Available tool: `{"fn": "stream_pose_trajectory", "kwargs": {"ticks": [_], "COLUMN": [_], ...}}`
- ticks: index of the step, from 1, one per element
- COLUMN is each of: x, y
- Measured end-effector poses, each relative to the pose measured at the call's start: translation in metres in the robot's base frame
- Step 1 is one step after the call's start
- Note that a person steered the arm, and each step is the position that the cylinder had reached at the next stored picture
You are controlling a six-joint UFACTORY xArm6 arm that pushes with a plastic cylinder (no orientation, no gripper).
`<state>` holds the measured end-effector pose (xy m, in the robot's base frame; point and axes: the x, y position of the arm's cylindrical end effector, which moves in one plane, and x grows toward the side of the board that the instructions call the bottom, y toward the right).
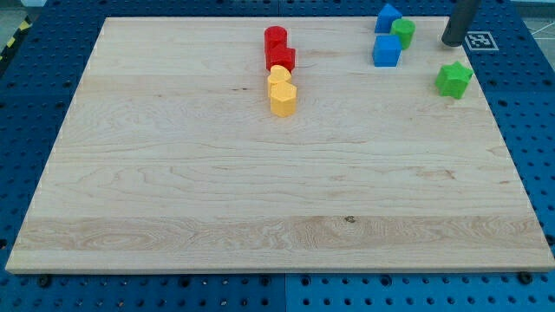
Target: Move the green circle in below the blue cube
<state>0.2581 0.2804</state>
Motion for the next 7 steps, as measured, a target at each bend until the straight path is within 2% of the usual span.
{"fn": "stream_pose_trajectory", "kwargs": {"ticks": [7], "x": [0.002], "y": [-0.063]}}
